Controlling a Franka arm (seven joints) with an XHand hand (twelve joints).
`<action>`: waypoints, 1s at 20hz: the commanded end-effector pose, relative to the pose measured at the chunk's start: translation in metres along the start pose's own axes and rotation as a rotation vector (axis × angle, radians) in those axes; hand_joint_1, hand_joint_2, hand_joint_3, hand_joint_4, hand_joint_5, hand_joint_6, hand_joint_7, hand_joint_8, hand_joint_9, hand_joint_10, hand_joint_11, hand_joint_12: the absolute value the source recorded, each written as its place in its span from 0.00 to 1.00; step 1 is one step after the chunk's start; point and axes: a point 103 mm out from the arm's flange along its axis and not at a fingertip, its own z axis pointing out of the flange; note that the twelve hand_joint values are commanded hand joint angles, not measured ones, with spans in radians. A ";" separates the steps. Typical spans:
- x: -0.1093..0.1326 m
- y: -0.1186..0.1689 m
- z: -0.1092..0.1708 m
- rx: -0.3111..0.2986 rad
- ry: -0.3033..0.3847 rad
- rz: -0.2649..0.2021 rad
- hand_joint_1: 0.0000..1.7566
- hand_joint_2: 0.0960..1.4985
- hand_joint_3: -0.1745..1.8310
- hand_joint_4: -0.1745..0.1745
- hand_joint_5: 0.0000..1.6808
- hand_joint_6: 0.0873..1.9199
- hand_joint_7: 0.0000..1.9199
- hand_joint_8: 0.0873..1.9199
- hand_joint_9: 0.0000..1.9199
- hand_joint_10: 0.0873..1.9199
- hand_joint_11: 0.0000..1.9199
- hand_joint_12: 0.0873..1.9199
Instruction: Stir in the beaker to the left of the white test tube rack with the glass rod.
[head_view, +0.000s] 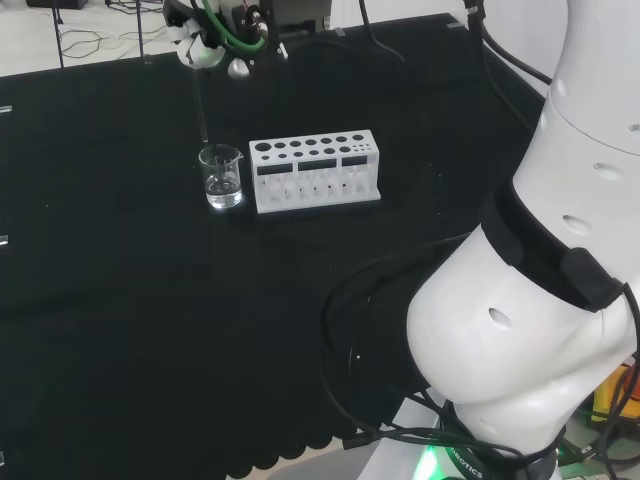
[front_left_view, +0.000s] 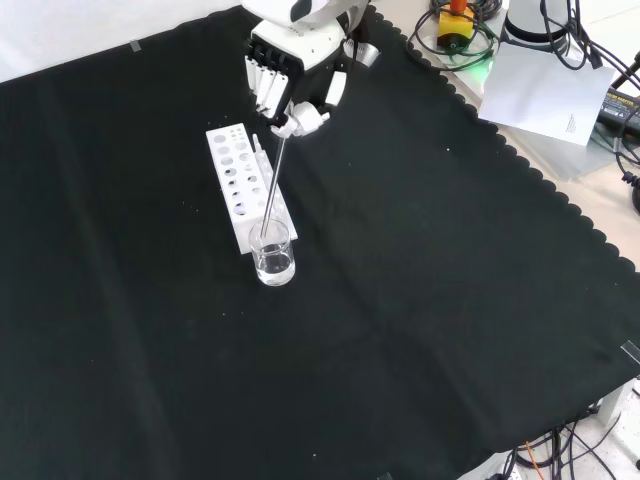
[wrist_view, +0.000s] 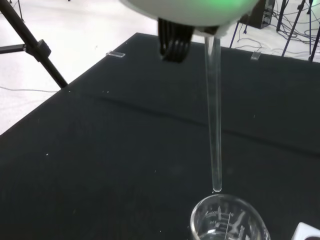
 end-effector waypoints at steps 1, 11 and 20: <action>-0.004 0.006 0.036 0.049 -0.011 -0.020 0.73 0.44 0.52 0.00 0.54 0.56 0.55 0.72 0.75 0.57 0.81 0.45; -0.005 0.008 0.069 0.104 -0.016 -0.017 0.73 0.44 0.52 0.00 0.55 0.56 0.55 0.72 0.75 0.57 0.81 0.45; -0.021 0.012 0.091 0.137 0.008 0.002 0.73 0.44 0.52 0.00 0.55 0.56 0.55 0.72 0.75 0.57 0.81 0.45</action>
